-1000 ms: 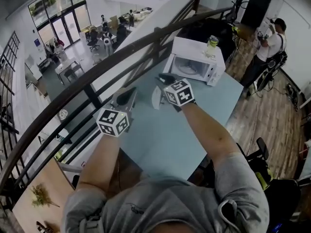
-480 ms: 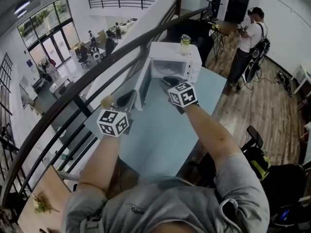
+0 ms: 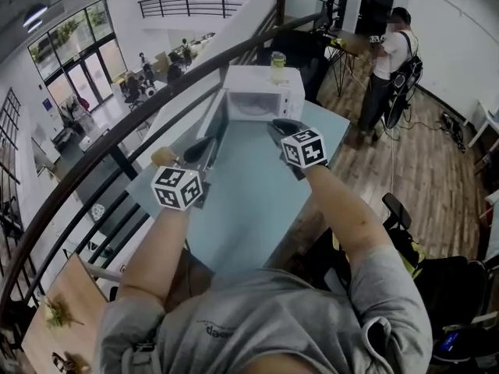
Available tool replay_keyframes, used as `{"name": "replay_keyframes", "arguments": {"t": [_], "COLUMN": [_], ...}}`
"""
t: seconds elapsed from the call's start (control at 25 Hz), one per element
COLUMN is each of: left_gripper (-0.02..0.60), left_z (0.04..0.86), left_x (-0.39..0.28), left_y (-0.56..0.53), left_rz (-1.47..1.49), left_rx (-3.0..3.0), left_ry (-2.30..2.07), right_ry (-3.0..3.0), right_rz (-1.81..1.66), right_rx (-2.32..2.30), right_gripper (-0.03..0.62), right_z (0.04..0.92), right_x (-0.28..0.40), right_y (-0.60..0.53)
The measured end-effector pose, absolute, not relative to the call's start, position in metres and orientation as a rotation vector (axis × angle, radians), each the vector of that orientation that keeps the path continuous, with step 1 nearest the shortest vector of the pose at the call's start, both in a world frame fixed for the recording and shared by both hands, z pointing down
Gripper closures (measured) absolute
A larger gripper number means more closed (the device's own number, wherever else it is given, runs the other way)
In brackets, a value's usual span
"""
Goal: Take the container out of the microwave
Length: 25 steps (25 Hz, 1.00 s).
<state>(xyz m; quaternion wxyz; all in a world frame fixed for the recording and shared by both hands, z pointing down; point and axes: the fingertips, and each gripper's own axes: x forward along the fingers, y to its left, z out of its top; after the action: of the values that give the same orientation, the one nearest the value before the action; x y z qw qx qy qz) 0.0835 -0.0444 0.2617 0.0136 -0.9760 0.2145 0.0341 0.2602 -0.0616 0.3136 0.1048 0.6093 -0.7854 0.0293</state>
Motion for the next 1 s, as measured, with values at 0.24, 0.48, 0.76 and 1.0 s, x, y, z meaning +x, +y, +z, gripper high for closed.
{"name": "replay_keyframes", "arguments": {"t": [0.24,0.48,0.76,1.0], "left_gripper": [0.555,0.555,0.555,0.555], "left_z": [0.266,0.274,0.283,0.291], "left_x": [0.110,0.132,0.143,0.128], "left_y": [0.002,0.040,0.067,0.072], "left_rz": [0.102,0.103,0.071,0.071], "left_rx": [-3.024,-3.025,-3.029,-3.043], "left_ry": [0.687,0.715,0.695,0.622], "right_ry": [-2.348,-2.413,-2.489,-2.487], "right_rz": [0.077,0.068,0.000,0.005], "right_rx": [1.808,1.737,1.663,1.689], "right_gripper": [0.526,0.549,0.579,0.588], "right_z": [0.313,0.322,0.325,0.332], "right_x": [0.299,0.311,0.302,0.288], "right_y": [-0.011,0.029,0.062,0.075]}}
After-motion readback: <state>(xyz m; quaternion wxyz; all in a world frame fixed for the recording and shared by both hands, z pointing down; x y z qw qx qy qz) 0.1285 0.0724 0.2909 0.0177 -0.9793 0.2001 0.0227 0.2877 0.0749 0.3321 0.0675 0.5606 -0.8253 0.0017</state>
